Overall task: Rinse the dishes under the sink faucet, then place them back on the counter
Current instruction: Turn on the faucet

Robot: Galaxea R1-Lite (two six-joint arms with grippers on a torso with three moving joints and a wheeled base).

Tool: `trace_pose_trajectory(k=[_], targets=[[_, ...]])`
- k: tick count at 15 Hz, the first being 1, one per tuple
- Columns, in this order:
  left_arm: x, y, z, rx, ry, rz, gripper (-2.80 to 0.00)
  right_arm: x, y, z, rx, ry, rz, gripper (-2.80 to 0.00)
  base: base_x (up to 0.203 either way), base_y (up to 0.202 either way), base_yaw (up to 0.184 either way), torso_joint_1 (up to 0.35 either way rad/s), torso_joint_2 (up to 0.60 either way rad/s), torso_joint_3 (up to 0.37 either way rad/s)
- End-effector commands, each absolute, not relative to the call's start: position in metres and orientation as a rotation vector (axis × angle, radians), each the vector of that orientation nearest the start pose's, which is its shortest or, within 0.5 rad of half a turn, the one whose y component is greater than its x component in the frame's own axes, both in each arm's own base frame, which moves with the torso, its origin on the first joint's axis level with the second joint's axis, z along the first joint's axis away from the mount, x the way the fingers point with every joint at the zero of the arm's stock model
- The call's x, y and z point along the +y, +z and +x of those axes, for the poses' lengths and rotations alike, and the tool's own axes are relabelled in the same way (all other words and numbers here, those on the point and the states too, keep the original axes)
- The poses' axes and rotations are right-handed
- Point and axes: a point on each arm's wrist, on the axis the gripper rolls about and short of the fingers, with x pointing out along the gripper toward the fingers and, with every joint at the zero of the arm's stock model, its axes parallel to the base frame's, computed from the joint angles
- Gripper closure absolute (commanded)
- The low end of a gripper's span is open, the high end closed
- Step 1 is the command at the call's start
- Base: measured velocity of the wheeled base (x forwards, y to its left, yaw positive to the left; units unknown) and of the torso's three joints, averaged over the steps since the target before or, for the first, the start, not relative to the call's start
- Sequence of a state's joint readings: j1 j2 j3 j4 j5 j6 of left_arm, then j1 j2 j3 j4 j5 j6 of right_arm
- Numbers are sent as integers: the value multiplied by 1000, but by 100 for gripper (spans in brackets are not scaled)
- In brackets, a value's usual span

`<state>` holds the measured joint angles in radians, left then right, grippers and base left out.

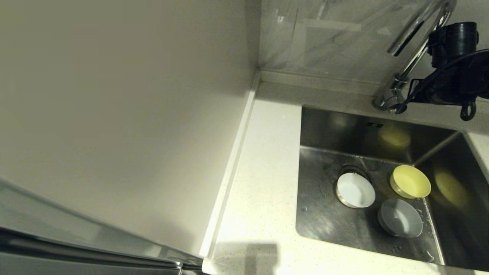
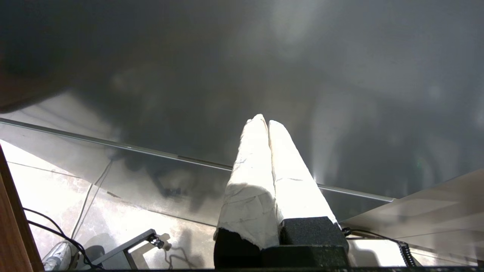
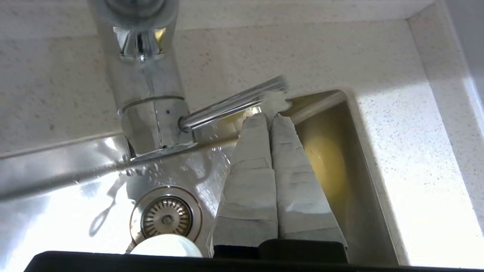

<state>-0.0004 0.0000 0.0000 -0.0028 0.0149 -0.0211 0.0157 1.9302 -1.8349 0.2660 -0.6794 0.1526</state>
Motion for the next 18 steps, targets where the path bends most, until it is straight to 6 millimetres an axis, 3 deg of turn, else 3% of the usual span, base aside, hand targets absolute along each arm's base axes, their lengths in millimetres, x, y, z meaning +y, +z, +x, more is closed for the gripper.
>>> trace_pose_trajectory(k=[1, 5, 13, 16, 18], targets=[[0, 76, -23, -6, 15, -22, 0, -8, 315, 371, 264, -672, 43, 0, 0, 0, 0, 0, 0, 0], [0, 76, -23, -6, 15, -22, 0, -7, 323, 374, 200, -655, 134, 0, 0, 0, 0, 0, 0, 0], [0, 76, -23, -6, 15, -22, 0, -12, 284, 433, 194, -718, 24, 0, 0, 0, 0, 0, 0, 0], [0, 76, -23, -6, 14, -22, 0, -22, 304, 412, 183, -766, 5, 0, 0, 0, 0, 0, 0, 0], [0, 76, -23, -6, 15, -22, 0, -25, 310, 394, 269, -764, -23, 0, 0, 0, 0, 0, 0, 0]])
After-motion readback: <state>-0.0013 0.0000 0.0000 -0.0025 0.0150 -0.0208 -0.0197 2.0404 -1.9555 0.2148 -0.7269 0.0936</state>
